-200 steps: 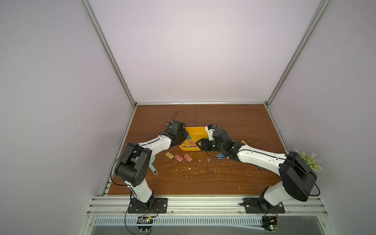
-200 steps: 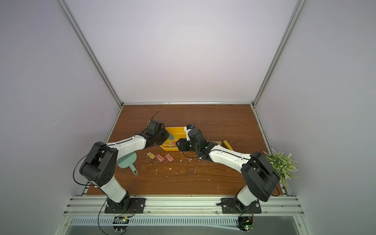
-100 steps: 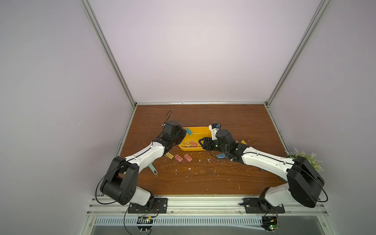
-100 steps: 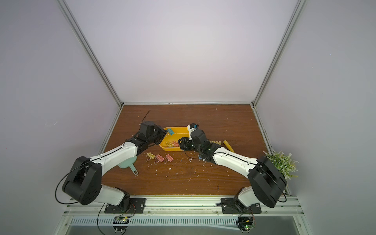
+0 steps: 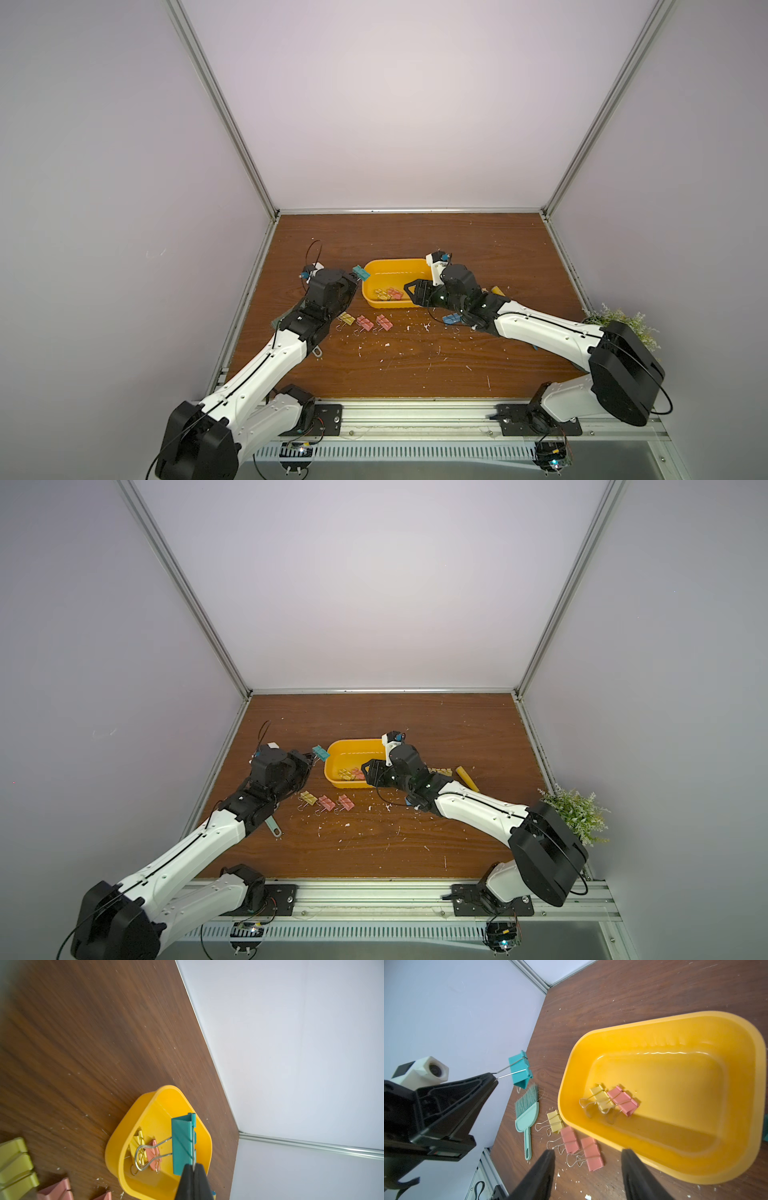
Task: Take out the binder clips from the storage box
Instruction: Pick up the binder clip from the storage box, then place the binder clip at the center of the board.
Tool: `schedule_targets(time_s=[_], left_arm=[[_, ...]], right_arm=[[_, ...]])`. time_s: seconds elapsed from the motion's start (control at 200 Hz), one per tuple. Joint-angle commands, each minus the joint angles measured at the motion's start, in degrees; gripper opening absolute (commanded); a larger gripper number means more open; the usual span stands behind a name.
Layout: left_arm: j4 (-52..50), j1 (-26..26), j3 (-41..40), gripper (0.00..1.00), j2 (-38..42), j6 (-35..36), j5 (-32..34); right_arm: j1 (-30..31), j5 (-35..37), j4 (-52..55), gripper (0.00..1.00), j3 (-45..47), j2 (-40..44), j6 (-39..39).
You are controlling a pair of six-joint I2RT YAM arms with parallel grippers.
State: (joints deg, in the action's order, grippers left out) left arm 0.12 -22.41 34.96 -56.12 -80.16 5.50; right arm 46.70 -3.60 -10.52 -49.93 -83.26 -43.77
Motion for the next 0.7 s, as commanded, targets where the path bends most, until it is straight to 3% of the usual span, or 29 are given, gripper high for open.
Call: schedule_targets(time_s=[0.0,0.2,0.695], left_arm=[[-3.8,4.1,-1.7,0.00,1.3,-0.5,2.3],[0.0,10.3,-4.5,0.00,-2.1,-1.6,-2.9],[10.4,12.7,-6.6,0.00,-15.4,-4.6,-4.1]], right_arm=[[1.0,-1.3,-1.2,0.58,-3.2,-1.5,0.3],[2.3,-2.0,-0.4,0.58,-6.5,-4.8,1.0],[5.6,-2.6,6.1,0.59,-17.2,-12.2,7.3]])
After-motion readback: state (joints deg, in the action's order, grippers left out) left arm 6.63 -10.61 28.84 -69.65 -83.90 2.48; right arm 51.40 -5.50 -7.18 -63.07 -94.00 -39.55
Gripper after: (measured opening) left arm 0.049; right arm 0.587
